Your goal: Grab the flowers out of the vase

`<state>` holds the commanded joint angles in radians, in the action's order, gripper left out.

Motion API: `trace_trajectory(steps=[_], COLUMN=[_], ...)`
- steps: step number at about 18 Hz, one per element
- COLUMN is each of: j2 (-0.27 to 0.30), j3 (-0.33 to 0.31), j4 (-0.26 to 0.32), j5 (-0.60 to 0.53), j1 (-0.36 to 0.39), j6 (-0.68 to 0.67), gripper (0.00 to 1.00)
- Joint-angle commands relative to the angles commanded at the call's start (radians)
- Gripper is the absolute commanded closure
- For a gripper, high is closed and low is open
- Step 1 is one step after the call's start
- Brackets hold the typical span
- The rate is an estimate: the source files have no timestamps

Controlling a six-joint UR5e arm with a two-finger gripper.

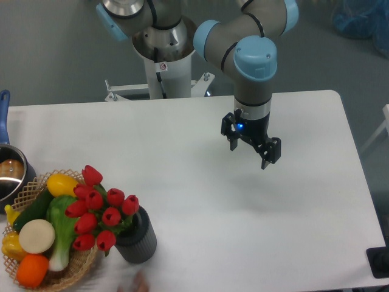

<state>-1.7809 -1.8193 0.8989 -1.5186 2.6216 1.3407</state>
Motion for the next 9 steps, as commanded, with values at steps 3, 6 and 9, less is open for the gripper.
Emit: trace_trajectory(steps=[3, 6, 9], j2=[0.002, 0.003, 0.002], j3=[0.002, -0.002, -0.011], j4=[0.002, 0.003, -0.002], j5=[0.002, 0.005, 0.015], j1=[0.0, 0.0, -0.005], j6=[0.0, -0.027, -0.133], gripper=[0.0, 0.0, 0.0])
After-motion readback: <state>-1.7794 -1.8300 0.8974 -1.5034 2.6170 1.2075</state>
